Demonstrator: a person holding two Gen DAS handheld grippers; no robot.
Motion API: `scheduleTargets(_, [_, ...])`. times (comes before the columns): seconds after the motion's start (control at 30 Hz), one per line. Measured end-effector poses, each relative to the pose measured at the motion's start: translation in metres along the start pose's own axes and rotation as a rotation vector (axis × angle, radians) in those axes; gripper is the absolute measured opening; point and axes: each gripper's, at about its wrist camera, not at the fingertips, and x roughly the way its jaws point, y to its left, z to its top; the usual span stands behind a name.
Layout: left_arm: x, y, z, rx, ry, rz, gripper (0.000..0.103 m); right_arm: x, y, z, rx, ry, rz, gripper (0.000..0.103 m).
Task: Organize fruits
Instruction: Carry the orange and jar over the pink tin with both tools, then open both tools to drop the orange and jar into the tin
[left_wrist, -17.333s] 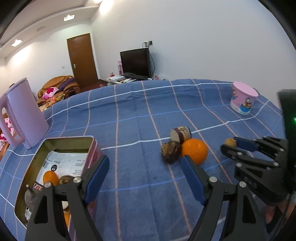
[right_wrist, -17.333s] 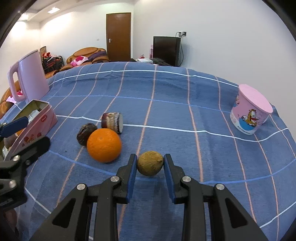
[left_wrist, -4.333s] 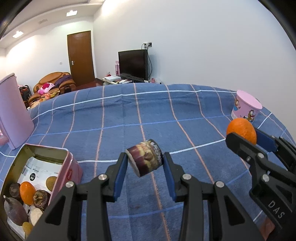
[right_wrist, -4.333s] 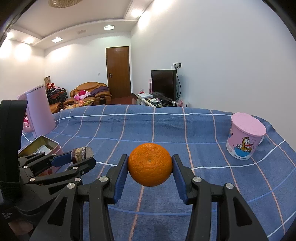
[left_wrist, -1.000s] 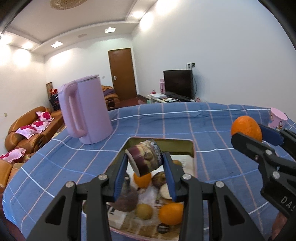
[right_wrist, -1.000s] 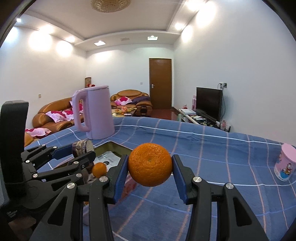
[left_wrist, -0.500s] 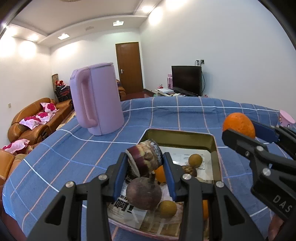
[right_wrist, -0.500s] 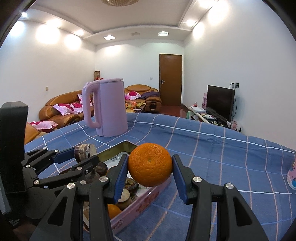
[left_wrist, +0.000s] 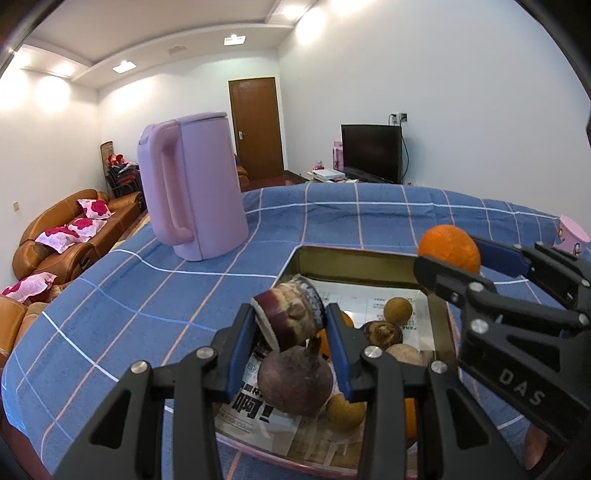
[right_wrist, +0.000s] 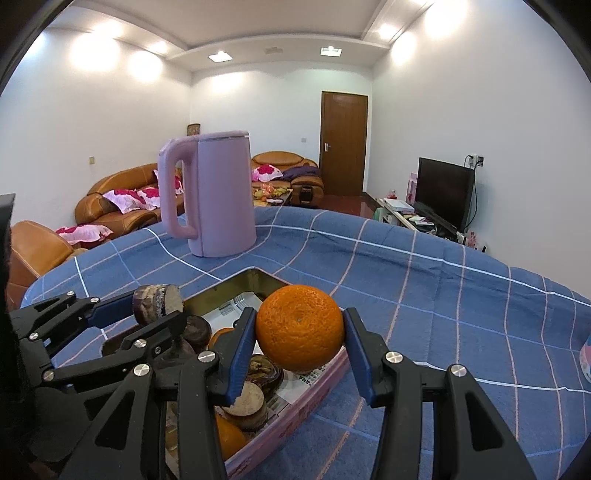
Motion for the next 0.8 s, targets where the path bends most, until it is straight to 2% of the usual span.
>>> scheduleTargets(0.6, [0.006,-0.001,-0.003,0.022,0.04,-0.013,0.042,0.022,-0.004,-0.004,0.035,0.091,0.066,0.05])
scheduleTargets(0.7, [0.007,0.0,-0.003,0.017,0.049,-0.01,0.056,0.023,-0.005,-0.005,0.043,0.098,0.069,0.052])
scheduleTargets(0.73, [0.007,0.001,-0.003,0.015,0.048,-0.01,0.067,0.023,-0.005,-0.004,0.043,0.099,0.081,0.055])
scheduleTargets(0.77, [0.006,0.0,-0.003,0.015,0.044,0.005,0.069,0.023,-0.004,-0.004,0.038,0.097,0.091,0.063])
scheduleTargets(0.8, [0.005,0.001,-0.003,0.016,0.042,0.005,0.069,0.021,-0.002,-0.004,0.036,0.09,0.099,0.064])
